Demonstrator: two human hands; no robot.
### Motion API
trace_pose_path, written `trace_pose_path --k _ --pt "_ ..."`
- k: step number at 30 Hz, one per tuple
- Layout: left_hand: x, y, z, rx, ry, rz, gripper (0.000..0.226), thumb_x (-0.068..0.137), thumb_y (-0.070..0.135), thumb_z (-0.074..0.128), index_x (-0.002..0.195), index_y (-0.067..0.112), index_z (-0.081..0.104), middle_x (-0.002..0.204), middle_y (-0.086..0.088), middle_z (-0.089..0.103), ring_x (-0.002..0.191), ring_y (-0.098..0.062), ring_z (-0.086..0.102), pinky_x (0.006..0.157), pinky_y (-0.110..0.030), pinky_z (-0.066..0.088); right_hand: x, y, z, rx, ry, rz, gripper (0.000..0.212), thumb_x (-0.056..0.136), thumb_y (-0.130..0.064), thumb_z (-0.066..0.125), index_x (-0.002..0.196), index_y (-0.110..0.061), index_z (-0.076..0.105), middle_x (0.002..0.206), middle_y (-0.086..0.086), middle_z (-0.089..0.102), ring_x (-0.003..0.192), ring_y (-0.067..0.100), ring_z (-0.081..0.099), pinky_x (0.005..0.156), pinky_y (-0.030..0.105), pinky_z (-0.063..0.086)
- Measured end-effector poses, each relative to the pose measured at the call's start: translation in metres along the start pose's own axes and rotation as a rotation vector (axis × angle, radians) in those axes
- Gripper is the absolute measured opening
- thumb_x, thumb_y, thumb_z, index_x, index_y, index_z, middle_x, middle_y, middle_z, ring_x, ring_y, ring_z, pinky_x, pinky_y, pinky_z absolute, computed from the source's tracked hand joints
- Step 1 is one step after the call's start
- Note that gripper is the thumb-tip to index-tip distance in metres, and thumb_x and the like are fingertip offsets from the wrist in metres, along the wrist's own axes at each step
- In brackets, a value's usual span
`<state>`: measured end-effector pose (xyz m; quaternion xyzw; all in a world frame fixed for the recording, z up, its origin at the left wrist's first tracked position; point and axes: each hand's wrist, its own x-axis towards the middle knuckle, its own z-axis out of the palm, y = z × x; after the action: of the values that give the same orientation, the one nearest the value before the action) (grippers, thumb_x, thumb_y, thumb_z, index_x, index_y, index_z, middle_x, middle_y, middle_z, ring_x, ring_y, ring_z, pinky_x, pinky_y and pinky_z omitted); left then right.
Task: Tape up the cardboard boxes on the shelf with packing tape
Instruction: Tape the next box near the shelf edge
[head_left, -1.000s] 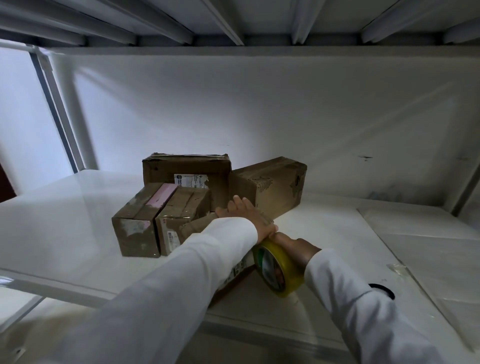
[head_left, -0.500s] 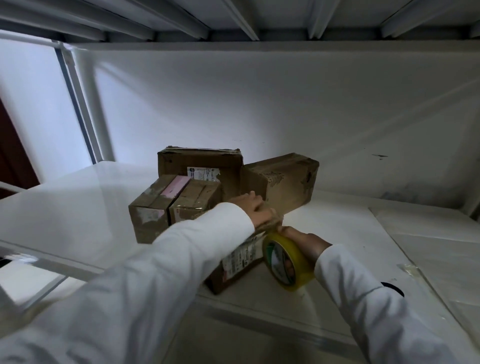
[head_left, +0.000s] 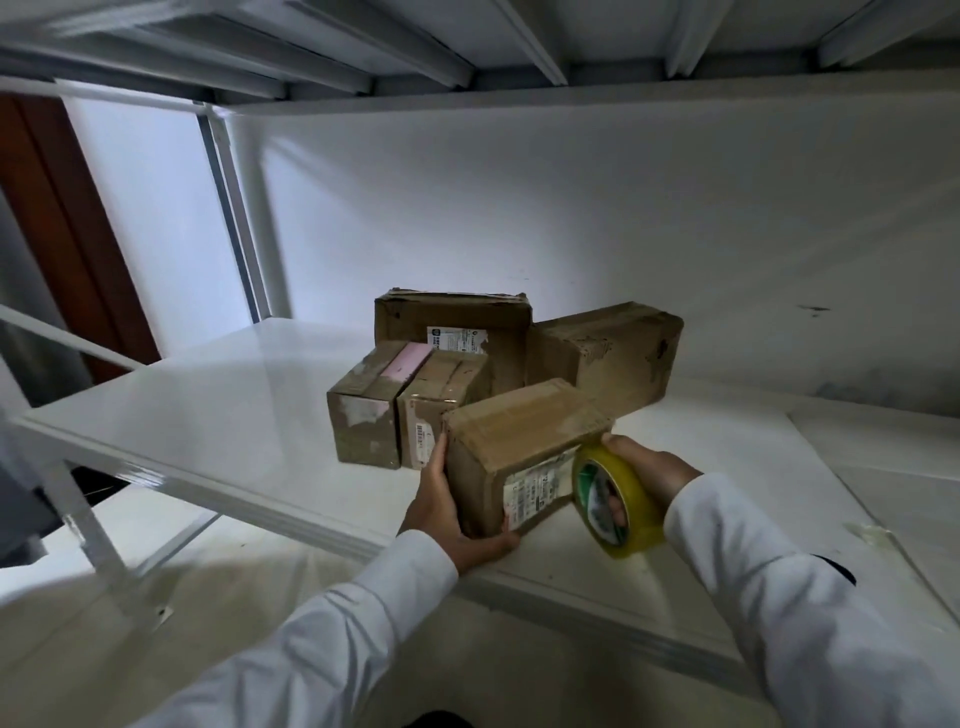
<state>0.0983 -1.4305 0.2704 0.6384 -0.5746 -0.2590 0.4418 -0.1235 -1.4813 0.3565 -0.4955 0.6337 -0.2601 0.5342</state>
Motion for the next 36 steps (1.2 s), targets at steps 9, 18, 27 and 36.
trace_pose_path --k 9,18,27,36 --pt "0.015 0.030 -0.007 -0.123 -0.078 -0.084 0.107 0.069 0.040 0.079 0.148 0.033 0.007 0.143 0.000 0.042 0.127 -0.024 0.045 0.109 -0.041 0.038 -0.025 -0.031 -0.012 0.182 -0.137 -0.087 0.059 0.085 -0.061 0.051 0.083 -0.003 0.063 0.059 0.012 0.062 0.045 0.021 0.058 0.049 0.023 0.052" --pt "0.036 0.072 -0.017 -0.165 -0.322 -0.592 0.039 0.084 0.053 0.060 0.097 0.016 0.060 0.079 -0.005 0.064 0.071 -0.020 0.062 0.085 -0.036 0.052 -0.030 -0.047 -0.028 0.156 -0.077 -0.442 0.020 0.090 -0.028 0.059 0.086 -0.009 0.062 0.063 0.005 0.070 0.049 0.013 0.064 0.049 0.023 0.054" --pt "0.033 0.098 0.000 0.989 -0.075 0.237 0.117 0.073 0.073 0.056 0.150 0.009 -0.003 0.158 -0.014 -0.005 0.146 -0.033 -0.004 0.119 -0.048 0.008 -0.010 -0.059 -0.015 0.134 -0.054 -0.456 0.044 0.094 -0.044 0.047 0.091 -0.002 0.063 0.056 0.007 0.067 0.046 0.016 0.063 0.047 0.019 0.050" --pt "0.080 0.109 0.049 1.167 -0.353 0.202 0.118 0.079 0.067 0.057 0.148 0.009 -0.019 0.155 -0.016 -0.024 0.143 -0.032 -0.021 0.115 -0.051 -0.006 0.003 -0.060 -0.008 0.193 0.038 -0.415 0.050 0.094 -0.051 0.044 0.084 -0.006 0.064 0.058 0.008 0.068 0.048 0.017 0.063 0.052 0.020 0.051"
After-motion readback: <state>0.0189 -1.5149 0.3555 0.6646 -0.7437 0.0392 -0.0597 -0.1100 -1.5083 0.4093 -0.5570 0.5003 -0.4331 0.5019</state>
